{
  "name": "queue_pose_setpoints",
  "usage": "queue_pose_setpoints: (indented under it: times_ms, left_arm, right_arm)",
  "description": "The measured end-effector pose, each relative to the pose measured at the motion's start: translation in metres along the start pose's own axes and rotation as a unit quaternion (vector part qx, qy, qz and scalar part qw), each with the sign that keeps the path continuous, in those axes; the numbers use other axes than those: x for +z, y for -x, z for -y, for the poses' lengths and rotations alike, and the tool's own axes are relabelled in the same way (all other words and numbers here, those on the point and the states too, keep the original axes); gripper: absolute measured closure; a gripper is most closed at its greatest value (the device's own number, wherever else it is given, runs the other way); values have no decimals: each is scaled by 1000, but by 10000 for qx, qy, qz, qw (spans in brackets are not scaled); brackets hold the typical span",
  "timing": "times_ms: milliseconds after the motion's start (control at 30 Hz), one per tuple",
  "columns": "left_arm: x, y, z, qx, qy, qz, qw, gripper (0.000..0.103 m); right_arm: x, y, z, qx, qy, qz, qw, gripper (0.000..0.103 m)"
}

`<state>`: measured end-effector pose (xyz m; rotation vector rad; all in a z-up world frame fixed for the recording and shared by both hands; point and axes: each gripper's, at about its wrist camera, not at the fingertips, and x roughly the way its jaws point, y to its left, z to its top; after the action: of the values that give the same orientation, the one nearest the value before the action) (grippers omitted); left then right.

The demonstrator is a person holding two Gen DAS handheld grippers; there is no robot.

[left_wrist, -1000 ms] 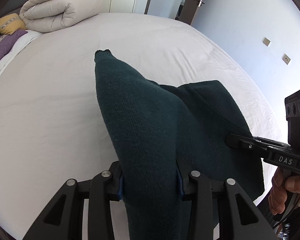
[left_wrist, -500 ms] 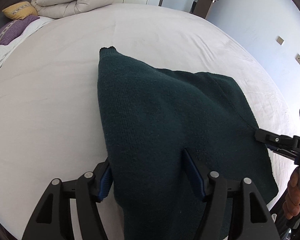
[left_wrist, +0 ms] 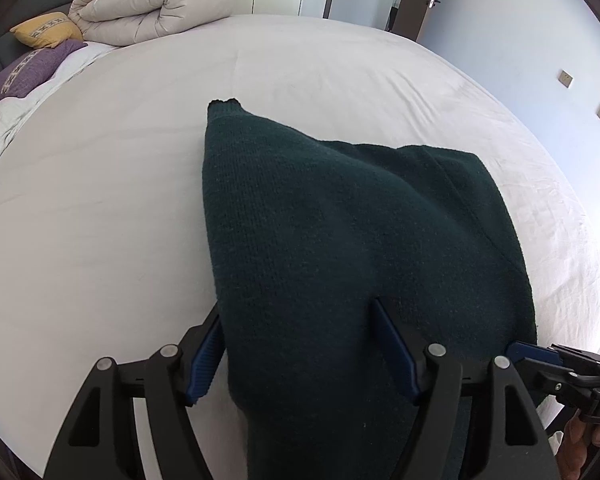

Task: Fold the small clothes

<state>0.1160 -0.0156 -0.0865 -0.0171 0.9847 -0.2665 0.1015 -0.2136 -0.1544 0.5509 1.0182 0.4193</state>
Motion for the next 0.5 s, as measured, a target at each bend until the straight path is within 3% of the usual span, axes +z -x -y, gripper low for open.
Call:
queue_pose_setpoints:
  times_ms: [167, 267, 300, 333, 367, 500]
  left_arm:
    - [-1, 11, 1, 42, 58, 181, 9998, 29]
    - [-4, 42, 4, 170, 75, 747, 9970, 27]
    - [-6, 57, 6, 263, 28, 1042, 9942, 19]
    - [-9, 74, 9, 398, -47, 1391, 9895, 13]
    - [-12, 93, 14, 607, -134, 1774, 9822, 0]
    - [-23, 170, 33, 1142, -485, 3143, 9412, 0]
  right_arm:
    - [-5, 21, 1, -98, 117, 158, 9998, 69]
    - [-7, 46, -4, -429, 292, 569, 9970, 65]
    - [-5, 54, -4, -579, 388, 761, 9947, 62]
    - [-6, 65, -9, -727, 493, 978, 9913, 61]
    - [-7, 76, -15, -878, 593, 1211, 9870, 60]
    - [-8, 128, -52, -1407, 1091, 2326, 9561, 36]
